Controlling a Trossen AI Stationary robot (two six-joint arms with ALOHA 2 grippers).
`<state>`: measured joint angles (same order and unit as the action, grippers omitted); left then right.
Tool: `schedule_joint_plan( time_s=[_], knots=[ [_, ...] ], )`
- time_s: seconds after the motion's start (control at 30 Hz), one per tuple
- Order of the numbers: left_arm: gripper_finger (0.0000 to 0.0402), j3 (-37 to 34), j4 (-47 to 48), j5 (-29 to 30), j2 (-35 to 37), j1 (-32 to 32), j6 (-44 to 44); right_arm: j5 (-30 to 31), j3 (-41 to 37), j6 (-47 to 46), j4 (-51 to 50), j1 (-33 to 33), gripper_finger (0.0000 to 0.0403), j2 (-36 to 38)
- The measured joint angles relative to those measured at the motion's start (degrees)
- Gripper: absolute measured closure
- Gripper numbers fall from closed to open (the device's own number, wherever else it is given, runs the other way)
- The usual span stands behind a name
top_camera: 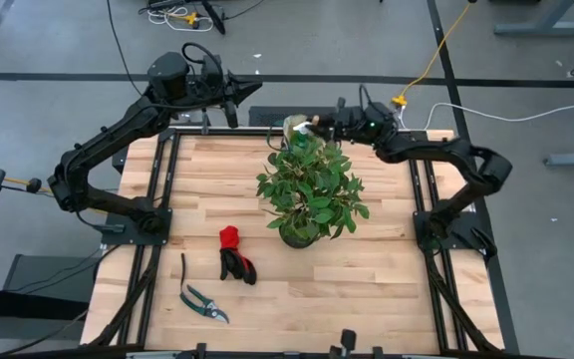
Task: Pick & Place Garden tools in Gardening bag
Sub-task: Put the brown hand trowel into the gardening bag
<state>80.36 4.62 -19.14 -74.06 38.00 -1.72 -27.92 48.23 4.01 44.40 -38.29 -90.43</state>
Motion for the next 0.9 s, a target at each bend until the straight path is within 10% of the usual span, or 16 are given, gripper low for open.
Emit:
schedule_joint_plan(
  time_s=[0.9],
  knots=[
    [0.0400, 0.0, 0.1, -0.2, 0.0, 0.0, -0.2, 8.6, 0.0, 3.7, 1.7, 4.8, 0.0279, -5.9]
  ],
)
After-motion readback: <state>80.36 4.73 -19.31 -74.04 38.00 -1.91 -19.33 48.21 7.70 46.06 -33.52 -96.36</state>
